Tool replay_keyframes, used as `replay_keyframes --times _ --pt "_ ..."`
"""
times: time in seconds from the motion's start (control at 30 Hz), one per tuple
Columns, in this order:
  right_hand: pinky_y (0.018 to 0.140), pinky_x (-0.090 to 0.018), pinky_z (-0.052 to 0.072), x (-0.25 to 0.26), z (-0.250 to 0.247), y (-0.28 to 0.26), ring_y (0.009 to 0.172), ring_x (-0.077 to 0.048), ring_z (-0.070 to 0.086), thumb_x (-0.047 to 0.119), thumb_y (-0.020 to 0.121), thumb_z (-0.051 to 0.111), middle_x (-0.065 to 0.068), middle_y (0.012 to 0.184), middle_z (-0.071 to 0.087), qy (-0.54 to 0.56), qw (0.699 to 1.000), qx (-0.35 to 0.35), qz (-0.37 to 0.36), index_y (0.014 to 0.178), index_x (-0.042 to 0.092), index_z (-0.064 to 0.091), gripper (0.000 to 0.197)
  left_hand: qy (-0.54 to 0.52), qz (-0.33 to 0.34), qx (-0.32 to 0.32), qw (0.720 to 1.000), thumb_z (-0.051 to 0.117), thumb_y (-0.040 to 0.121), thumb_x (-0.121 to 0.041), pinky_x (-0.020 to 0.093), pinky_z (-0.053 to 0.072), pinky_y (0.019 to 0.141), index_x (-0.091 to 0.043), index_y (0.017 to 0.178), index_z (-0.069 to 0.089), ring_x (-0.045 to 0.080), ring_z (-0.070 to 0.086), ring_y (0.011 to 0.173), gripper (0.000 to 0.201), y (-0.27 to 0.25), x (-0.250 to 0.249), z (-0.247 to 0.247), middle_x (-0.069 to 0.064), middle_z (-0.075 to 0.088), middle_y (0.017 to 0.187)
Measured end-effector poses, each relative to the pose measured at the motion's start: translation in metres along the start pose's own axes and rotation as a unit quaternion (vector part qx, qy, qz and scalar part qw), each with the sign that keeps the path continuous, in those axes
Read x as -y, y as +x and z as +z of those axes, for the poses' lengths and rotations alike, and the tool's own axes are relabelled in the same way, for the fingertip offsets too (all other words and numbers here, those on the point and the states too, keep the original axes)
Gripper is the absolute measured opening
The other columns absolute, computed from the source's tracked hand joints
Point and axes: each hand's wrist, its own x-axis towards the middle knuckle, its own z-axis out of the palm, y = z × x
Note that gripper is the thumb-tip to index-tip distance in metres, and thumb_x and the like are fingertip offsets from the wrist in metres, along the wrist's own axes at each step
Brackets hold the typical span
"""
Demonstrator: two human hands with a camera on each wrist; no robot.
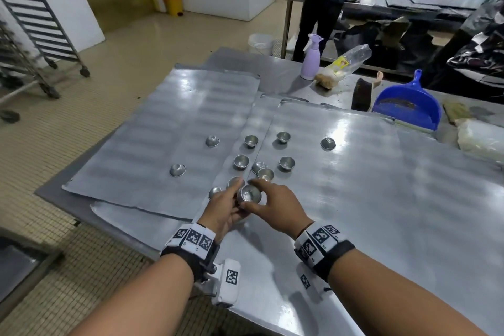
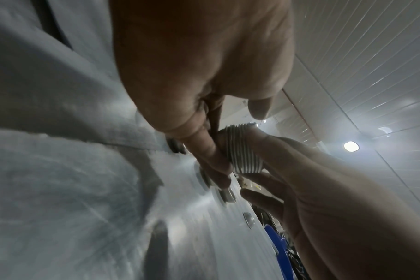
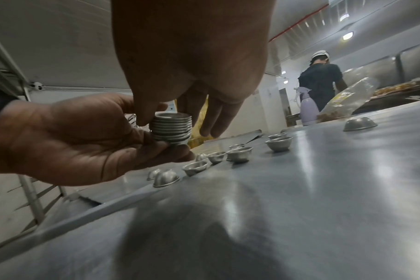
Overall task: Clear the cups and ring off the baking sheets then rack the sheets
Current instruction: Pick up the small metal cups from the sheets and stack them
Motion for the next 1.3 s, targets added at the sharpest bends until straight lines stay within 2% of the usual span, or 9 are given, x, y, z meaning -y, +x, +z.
replay_keyframes --times 0.2,0.3,0.4,0.53,0.73,0.9,1.03,1.17,1.3 --pt "0.094 -0.028 0.046 0.019 0.01 0.008 0.116 -0.014 0.059 0.057 0.083 0.071 0.006 0.129 0.066 0.009 0.998 0.061 -0.033 0.142 0.03 0.052 0.068 -0.004 0.022 -0.061 0.998 0.066 0.093 -0.036 0.033 0.059 0.072 0.001 0.106 0.071 0.023 0.071 0.07 0.04 -0.01 -0.002 -0.026 0.019 0.074 0.091" --pt "0.094 -0.028 0.047 0.022 0.013 0.017 0.113 -0.008 0.061 0.054 0.09 0.064 0.008 0.124 0.067 0.024 0.997 0.068 -0.037 0.133 0.025 0.06 0.053 -0.027 0.03 -0.087 0.995 0.063 0.096 -0.037 0.039 0.061 0.084 0.004 0.105 0.07 0.031 0.075 0.082 0.042 -0.013 -0.005 -0.043 0.021 0.075 0.096" --pt "0.089 -0.034 0.051 0.017 0.02 0.03 0.103 -0.009 0.064 0.045 0.095 0.058 0.008 0.114 0.07 0.007 0.997 0.064 -0.033 0.119 0.024 0.068 0.033 -0.039 0.028 -0.121 0.992 0.063 0.094 -0.044 0.049 0.053 0.099 0.0 0.108 0.066 0.039 0.074 0.094 0.047 -0.014 -0.007 -0.06 0.019 0.076 0.095" --pt "0.088 -0.034 0.05 0.018 0.033 0.051 0.104 -0.016 0.065 0.04 0.096 0.056 0.004 0.122 0.069 -0.041 0.996 0.075 -0.026 0.122 0.02 0.067 0.035 -0.056 0.028 -0.152 0.986 0.065 0.093 -0.044 0.052 0.052 0.1 -0.007 0.101 0.065 0.037 0.075 0.091 0.038 -0.02 -0.011 -0.077 0.014 0.077 0.089" --pt "0.095 -0.036 0.045 0.037 0.056 0.072 0.121 -0.025 0.058 0.041 0.095 0.055 -0.004 0.131 0.063 -0.122 0.98 0.152 -0.034 0.137 0.021 0.055 0.047 -0.102 0.02 -0.169 0.98 0.065 0.094 -0.039 0.044 0.055 0.087 -0.004 0.101 0.064 0.034 0.075 0.078 0.035 -0.022 -0.013 -0.102 0.013 0.076 0.085" --pt "0.088 -0.038 0.049 0.044 0.076 0.084 0.11 -0.034 0.061 0.035 0.092 0.051 -0.008 0.121 0.064 -0.21 0.957 0.194 -0.044 0.122 0.016 0.059 0.036 -0.115 0.01 -0.167 0.979 0.065 0.095 -0.04 0.039 0.059 0.078 0.001 0.103 0.063 0.035 0.075 0.08 0.042 -0.022 -0.016 -0.12 0.021 0.075 0.091" --pt "0.084 -0.036 0.043 0.042 0.086 0.089 0.104 -0.035 0.061 0.028 0.093 0.048 -0.007 0.116 0.063 -0.261 0.942 0.202 -0.051 0.111 0.016 0.058 0.024 -0.149 -0.003 -0.156 0.977 0.066 0.093 -0.042 0.034 0.063 0.06 0.005 0.115 0.062 0.038 0.075 0.084 0.052 -0.023 -0.018 -0.129 0.026 0.073 0.105" --pt "0.071 -0.031 0.036 0.039 0.093 0.09 0.103 -0.036 0.059 0.021 0.097 0.046 -0.009 0.122 0.054 -0.258 0.943 0.205 -0.043 0.12 0.013 0.055 0.026 -0.158 -0.004 -0.147 0.976 0.066 0.093 -0.043 0.032 0.062 0.06 0.006 0.119 0.061 0.039 0.075 0.087 0.056 -0.02 -0.018 -0.134 0.027 0.071 0.112" --pt "0.073 -0.032 0.04 0.033 0.095 0.089 0.104 -0.035 0.058 0.02 0.097 0.049 -0.01 0.128 0.049 -0.236 0.95 0.201 -0.04 0.128 0.011 0.054 0.032 -0.163 -0.009 -0.14 0.977 0.065 0.093 -0.044 0.033 0.062 0.062 0.006 0.122 0.06 0.04 0.074 0.09 0.058 -0.017 -0.016 -0.135 0.026 0.07 0.115"
